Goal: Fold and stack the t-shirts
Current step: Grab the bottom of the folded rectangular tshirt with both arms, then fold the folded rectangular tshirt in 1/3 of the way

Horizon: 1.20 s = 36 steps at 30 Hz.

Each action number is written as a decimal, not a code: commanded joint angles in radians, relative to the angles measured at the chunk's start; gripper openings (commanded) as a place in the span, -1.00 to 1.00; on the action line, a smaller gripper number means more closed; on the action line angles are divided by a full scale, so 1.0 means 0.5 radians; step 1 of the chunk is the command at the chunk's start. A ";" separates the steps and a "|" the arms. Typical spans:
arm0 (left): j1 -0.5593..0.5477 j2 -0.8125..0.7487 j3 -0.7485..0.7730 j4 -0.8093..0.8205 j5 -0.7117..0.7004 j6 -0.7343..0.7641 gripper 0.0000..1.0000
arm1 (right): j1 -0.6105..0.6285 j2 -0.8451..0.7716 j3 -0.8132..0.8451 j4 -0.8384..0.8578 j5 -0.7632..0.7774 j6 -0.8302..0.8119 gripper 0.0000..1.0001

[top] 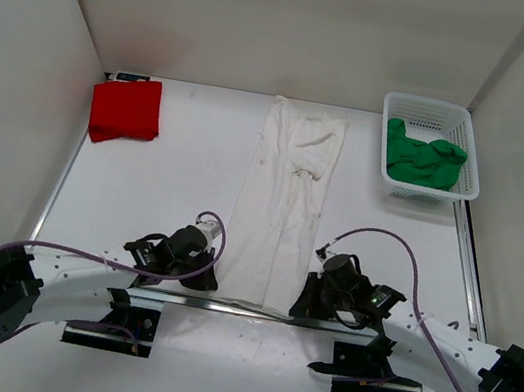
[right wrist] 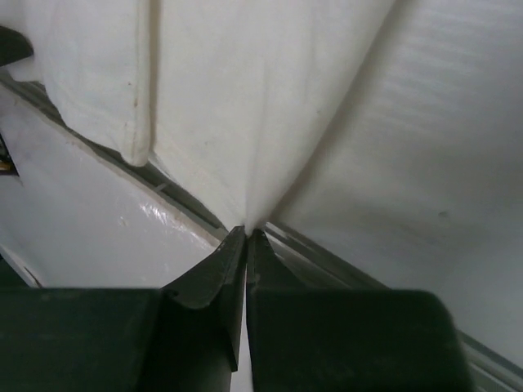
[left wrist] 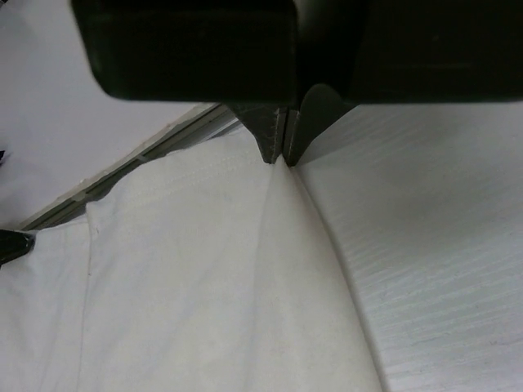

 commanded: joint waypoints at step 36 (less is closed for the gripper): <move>0.882 1.908 2.363 -0.099 -0.069 0.369 -0.78 | -1.417 1.796 1.819 0.448 -0.222 -0.635 -0.98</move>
